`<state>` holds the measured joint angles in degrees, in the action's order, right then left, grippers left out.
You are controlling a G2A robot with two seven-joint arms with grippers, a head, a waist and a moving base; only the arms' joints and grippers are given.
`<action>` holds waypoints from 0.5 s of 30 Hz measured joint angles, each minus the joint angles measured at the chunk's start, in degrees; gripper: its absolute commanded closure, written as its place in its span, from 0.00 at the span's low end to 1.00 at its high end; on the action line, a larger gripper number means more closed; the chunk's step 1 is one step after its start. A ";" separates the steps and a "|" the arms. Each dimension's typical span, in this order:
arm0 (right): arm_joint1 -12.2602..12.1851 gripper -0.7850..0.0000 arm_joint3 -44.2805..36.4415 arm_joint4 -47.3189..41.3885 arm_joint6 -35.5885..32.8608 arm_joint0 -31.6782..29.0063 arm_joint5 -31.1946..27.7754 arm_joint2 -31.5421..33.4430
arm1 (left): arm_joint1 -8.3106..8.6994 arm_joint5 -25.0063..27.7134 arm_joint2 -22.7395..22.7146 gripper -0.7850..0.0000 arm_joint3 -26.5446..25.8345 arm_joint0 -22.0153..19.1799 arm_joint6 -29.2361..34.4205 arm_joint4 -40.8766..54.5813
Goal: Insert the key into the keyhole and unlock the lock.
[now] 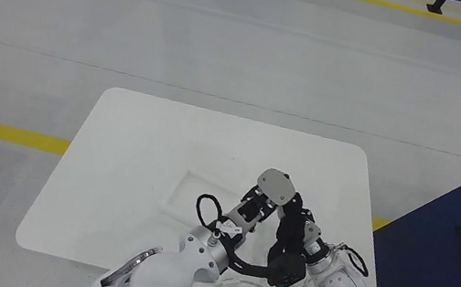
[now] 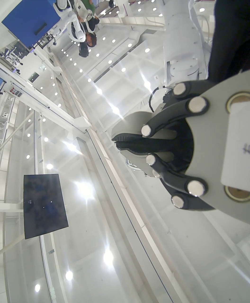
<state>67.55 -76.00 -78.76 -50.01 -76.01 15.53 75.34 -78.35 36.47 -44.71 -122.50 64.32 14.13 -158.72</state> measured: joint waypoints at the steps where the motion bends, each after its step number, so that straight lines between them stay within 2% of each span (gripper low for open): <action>1: 0.00 1.00 -0.19 0.04 -0.08 -0.15 -0.37 0.21 | -0.13 -1.57 -0.54 0.74 -0.02 0.47 0.41 1.10; 2: 0.01 1.00 -0.32 0.02 -0.16 -0.27 -0.62 0.39 | -0.28 -3.12 -0.88 0.82 0.07 0.83 0.83 2.17; 3: 0.02 1.00 -0.43 -0.06 -0.22 -0.38 -0.75 0.60 | -0.48 -5.02 -1.10 1.00 0.36 1.08 1.26 3.29; 10: 0.21 1.00 -0.26 -1.31 0.77 -0.36 -0.60 1.40 | -1.75 -15.68 -0.97 1.00 3.05 1.79 1.32 9.83; 15: 0.30 1.00 -0.31 -0.96 0.92 -0.15 0.07 1.44 | -2.38 -20.02 0.61 1.00 6.74 1.44 -1.52 11.57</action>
<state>67.86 -76.32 -79.71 -49.09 -76.16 15.60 76.77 -80.73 16.44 -44.10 -115.76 65.76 12.61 -147.15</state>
